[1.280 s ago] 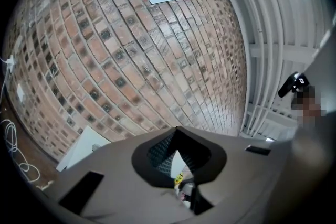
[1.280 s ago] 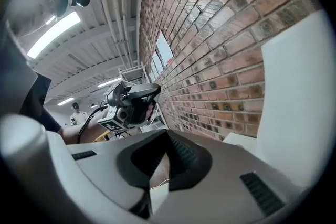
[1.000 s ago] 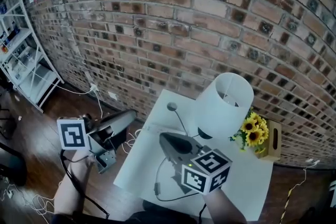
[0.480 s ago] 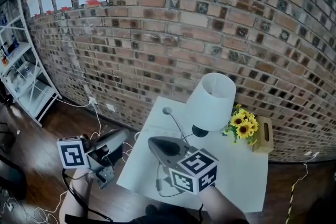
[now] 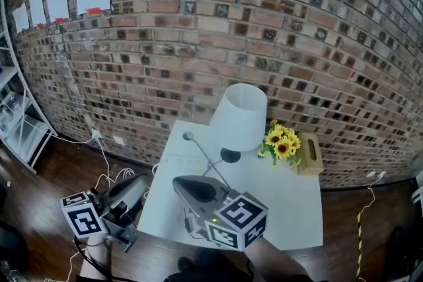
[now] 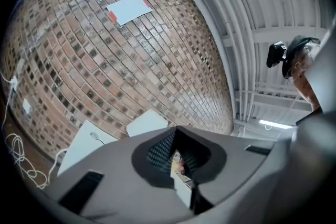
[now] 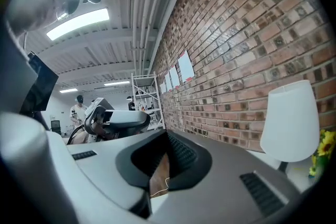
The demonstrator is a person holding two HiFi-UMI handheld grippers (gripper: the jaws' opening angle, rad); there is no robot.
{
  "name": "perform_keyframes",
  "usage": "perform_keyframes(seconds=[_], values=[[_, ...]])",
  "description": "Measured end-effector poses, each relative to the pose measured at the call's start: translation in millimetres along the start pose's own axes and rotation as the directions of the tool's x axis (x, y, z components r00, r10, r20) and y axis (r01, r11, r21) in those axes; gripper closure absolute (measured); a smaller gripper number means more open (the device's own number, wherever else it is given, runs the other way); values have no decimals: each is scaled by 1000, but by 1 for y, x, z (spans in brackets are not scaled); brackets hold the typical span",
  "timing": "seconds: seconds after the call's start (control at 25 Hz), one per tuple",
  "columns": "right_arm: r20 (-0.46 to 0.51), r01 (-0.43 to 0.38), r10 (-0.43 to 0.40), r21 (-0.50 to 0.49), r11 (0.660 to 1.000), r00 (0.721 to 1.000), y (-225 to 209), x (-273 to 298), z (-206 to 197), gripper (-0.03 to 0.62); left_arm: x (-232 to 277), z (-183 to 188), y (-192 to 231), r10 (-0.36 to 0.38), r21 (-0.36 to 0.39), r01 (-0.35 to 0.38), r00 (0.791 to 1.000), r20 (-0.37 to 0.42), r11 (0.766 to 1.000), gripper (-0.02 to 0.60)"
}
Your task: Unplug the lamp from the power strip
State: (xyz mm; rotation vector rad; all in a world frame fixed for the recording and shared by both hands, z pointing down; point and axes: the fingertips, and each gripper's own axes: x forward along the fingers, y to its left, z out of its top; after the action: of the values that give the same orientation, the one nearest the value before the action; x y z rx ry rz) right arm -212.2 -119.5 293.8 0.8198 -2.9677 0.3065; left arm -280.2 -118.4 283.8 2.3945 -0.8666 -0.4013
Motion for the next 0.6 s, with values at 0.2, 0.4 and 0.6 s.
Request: perform_keyframes(seconds=[0.2, 0.4, 0.6], values=[[-13, 88, -88, -13, 996, 996, -9, -36, -4, 591, 20, -18, -5, -49, -28, 48, 998, -28, 998, 561], [14, 195, -196, 13, 981, 981, -31, -79, -3, 591, 57, -33, -26, -114, -14, 113, 990, -81, 993, 561], [29, 279, -280, 46, 959, 959, -55, -133, -4, 591, 99, -29, -67, -230, -265, 237, 972, 57, 935, 562]])
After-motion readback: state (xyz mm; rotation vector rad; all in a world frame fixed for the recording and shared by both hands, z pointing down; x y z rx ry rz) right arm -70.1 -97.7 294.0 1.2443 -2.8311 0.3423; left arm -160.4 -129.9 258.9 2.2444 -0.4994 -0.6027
